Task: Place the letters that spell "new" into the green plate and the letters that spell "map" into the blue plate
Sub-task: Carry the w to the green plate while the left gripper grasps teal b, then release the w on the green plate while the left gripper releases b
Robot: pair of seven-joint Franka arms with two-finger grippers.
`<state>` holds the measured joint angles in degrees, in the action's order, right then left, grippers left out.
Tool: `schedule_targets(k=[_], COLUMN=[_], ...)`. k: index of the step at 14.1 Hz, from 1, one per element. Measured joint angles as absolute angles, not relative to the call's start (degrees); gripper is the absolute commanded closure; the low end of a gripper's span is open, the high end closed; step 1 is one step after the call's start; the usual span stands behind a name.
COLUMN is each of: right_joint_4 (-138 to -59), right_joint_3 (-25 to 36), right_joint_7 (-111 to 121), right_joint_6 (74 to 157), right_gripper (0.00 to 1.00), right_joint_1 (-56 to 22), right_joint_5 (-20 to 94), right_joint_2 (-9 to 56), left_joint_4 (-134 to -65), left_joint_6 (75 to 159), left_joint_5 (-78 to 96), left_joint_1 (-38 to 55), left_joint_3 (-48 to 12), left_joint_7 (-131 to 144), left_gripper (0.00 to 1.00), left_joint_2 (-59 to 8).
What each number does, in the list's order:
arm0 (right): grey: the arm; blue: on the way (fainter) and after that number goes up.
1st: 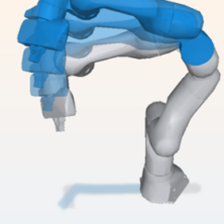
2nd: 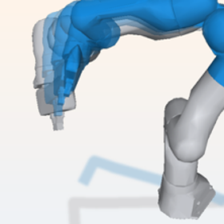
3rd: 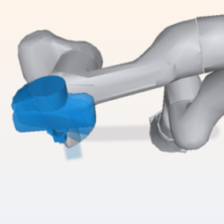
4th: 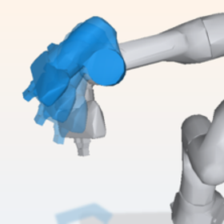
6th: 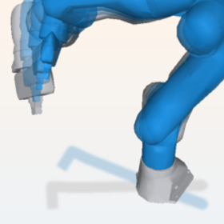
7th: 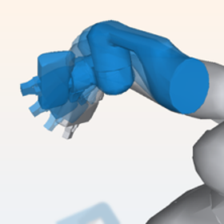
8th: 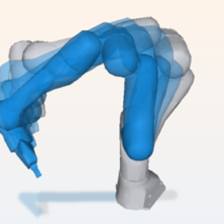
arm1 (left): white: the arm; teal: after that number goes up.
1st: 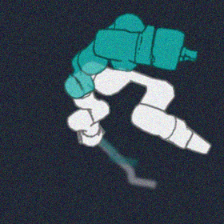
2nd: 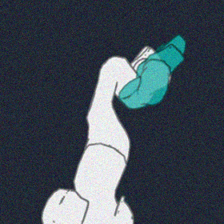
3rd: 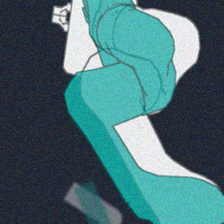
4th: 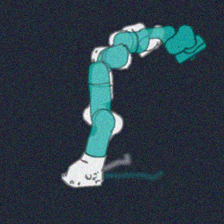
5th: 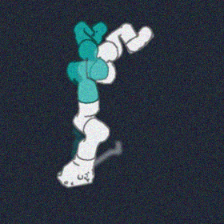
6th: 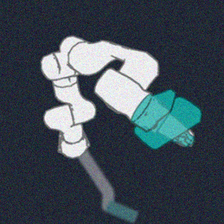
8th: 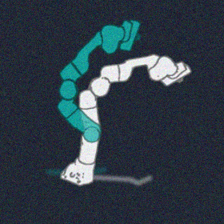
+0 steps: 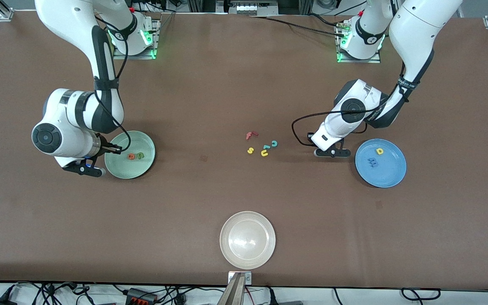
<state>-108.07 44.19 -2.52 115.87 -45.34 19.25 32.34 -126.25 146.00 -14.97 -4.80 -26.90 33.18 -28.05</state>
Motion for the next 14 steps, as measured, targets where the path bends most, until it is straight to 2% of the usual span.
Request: schedule_targets(k=[3, 6, 8, 14], right_joint_4=[-108.06, -108.03, -107.94, -107.76], right_joint_3=[44.14, 42.18, 39.14, 36.68], right_joint_7=[-0.01, 2.97, 4.76, 10.06], right_joint_6=[119.00, 120.19, 120.43, 120.98], right_gripper=[0.86, 0.86, 0.86, 0.86], right_joint_1=[-44.65, -41.68, -38.96, -37.61], right_joint_5=[19.32, 19.45, 20.21, 22.67], right_joint_2=[34.97, 35.97, 36.06, 36.21], left_joint_4=[-124.25, -117.28, -113.14, -110.30], left_joint_6=[141.62, 127.21, 121.22, 120.25], left_joint_5=[-15.39, -15.54, -15.59, -23.60], left_joint_1=[-4.98, -5.20, -6.49, -19.35], left_joint_3=[-26.89, -26.89, -26.80, -26.11], left_joint_7=[33.01, 28.51, 23.60, 2.75], left_gripper=[0.93, 0.93, 0.93, 0.93], left_joint_2=[-27.35, -25.31, -24.46, -26.50])
